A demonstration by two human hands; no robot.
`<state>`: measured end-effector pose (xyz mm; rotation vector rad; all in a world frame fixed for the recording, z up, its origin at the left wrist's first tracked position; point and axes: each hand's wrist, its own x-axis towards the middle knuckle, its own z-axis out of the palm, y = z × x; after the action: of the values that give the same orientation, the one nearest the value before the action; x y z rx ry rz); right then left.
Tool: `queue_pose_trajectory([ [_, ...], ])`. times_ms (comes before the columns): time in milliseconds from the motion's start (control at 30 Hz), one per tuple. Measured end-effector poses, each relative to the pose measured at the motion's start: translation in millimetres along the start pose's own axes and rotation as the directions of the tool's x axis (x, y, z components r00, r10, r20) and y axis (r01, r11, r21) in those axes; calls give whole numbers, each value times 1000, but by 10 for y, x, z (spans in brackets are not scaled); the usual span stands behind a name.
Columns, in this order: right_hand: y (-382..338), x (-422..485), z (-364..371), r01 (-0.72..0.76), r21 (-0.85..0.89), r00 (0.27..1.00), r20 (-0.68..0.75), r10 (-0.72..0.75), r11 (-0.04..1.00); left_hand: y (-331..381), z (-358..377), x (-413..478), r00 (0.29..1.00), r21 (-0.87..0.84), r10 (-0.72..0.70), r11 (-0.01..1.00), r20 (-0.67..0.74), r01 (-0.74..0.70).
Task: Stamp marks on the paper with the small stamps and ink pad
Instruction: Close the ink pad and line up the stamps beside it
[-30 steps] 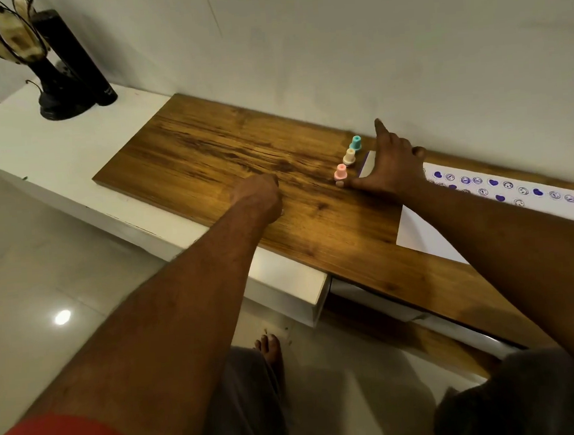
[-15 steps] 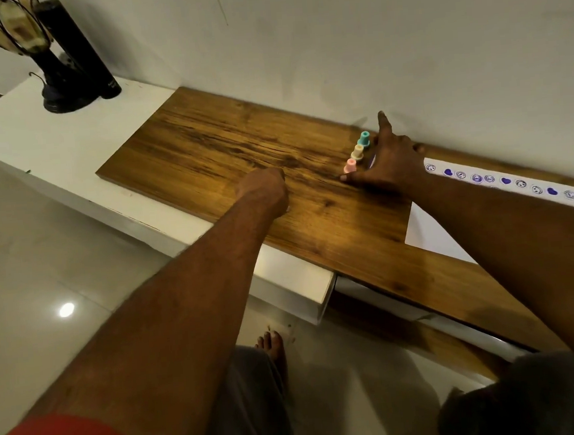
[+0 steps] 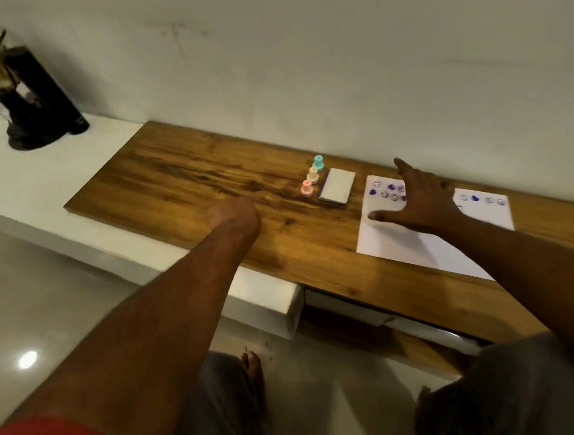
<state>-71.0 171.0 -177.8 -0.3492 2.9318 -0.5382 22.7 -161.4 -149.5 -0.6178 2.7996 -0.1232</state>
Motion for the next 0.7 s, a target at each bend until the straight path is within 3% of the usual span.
queue_pose_trajectory([
  [67, 340, -211, -144, -67, -84, 998, -21, 66, 994, 199, -45, -147, 992, 57, 66, 997, -108, -60],
  [167, 777, -543, -301, -179, -188, 982, -92, 164, 966, 629, -48, -411, 901, 17, 323, 943, -290, -333],
  [300, 1187, -950, -337, -250, -148, 968, -65, 242, 957, 1203, 63, -770, 786, -51, 579, 797, -218, -602],
  [500, 1353, -1154, -449, -205, -167, 976, 45, 215, 964, 1431, 291, -861, 818, -26, 575, 818, 17, -575],
  [700, 1299, -1227, -451, -170, -165, 978, 91, 187, 972, 1432, 345, -852, 834, -22, 551, 834, 19, -551],
])
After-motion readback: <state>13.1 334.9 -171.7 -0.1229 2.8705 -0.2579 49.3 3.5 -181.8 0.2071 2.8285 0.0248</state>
